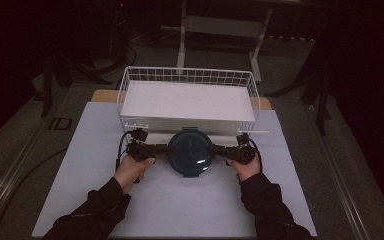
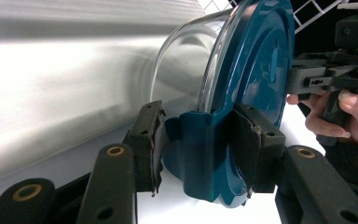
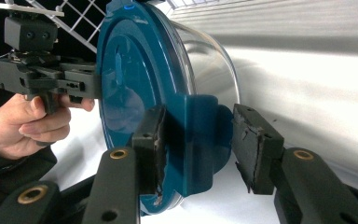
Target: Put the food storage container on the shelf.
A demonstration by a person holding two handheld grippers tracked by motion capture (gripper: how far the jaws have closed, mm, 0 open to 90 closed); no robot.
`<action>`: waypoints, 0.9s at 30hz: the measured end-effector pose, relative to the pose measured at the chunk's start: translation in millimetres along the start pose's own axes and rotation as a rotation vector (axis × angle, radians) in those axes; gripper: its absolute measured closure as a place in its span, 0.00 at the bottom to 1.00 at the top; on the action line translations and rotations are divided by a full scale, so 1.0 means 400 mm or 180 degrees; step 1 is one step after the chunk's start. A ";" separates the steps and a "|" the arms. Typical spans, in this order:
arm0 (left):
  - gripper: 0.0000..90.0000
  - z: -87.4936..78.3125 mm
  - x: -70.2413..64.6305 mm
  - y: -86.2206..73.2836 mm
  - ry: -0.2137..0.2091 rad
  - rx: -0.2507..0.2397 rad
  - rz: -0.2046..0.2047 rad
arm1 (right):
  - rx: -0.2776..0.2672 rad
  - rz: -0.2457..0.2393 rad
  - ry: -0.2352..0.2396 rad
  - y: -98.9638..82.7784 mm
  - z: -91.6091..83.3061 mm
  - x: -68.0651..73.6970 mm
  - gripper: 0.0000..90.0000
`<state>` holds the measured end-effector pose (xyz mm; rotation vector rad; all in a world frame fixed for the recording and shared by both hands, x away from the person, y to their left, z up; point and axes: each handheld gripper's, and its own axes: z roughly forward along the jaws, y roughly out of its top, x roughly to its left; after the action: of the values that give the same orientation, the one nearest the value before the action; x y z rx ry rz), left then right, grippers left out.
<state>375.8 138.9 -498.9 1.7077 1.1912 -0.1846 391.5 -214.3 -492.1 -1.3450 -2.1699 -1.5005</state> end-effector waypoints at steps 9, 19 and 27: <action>0.61 0.022 0.024 0.018 -0.0073 -0.0079 -0.0192 | -0.0058 0.0135 0.0003 0.012 0.008 -0.026 0.62; 0.58 0.042 0.029 0.014 -0.0035 -0.0214 -0.0112 | -0.0167 -0.0176 -0.0461 0.021 0.018 -0.011 0.60; 0.47 0.050 0.047 0.030 0.0162 -0.0335 0.0095 | -0.0297 -0.0166 -0.0607 0.027 0.026 -0.010 0.54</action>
<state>402.4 134.8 -512.3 1.6455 1.1913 -0.0594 405.5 -207.1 -492.4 -1.5306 -2.2897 -1.5688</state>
